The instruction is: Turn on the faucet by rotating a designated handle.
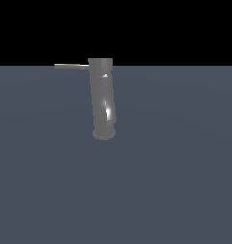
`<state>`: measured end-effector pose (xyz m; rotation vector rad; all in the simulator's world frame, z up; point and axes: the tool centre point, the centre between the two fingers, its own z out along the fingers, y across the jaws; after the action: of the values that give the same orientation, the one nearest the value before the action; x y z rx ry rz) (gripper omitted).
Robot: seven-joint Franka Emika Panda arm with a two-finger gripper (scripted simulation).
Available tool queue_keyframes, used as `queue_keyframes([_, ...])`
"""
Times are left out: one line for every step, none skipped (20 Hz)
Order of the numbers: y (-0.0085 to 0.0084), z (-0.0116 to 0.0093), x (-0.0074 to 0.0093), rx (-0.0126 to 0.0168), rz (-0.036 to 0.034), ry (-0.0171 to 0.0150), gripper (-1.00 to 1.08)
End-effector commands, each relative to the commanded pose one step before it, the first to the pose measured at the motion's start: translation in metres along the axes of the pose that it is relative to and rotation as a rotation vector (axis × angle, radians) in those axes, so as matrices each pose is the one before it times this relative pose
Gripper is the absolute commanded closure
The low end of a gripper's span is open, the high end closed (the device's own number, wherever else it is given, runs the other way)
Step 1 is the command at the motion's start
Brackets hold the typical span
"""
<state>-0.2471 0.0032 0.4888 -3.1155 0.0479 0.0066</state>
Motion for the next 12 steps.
queue_keyframes([0.00001, 0.00000, 0.00000, 0.00000, 0.00000, 0.00000, 1.08])
queue_keyframes([0.00026, 0.00002, -0.00005, -0.00030, 0.00060, -0.00016, 1.08])
queue_keyframes([0.00080, 0.00006, -0.00013, -0.00081, 0.00171, -0.00048, 1.08])
queue_keyframes([0.00130, 0.00009, -0.00024, -0.00130, 0.00270, -0.00076, 1.08])
queue_keyframes([0.00181, 0.00014, -0.00033, -0.00184, 0.00375, -0.00108, 1.08])
queue_keyframes([0.00231, 0.00019, -0.00045, -0.00233, 0.00461, -0.00138, 1.08])
queue_keyframes([0.00273, 0.00024, -0.00060, -0.00273, 0.00516, -0.00164, 1.08])
queue_keyframes([0.00243, 0.00023, -0.00062, -0.00242, 0.00421, -0.00147, 1.08])
queue_keyframes([0.00190, 0.00019, -0.00058, -0.00186, 0.00285, -0.00114, 1.08])
queue_keyframes([0.00137, 0.00014, -0.00052, -0.00129, 0.00157, -0.00080, 1.08])
queue_keyframes([0.00083, 0.00009, -0.00043, -0.00074, 0.00043, -0.00047, 1.08])
queue_keyframes([0.00050, -0.00001, -0.00032, 0.00000, 0.00000, 0.00000, 1.08])
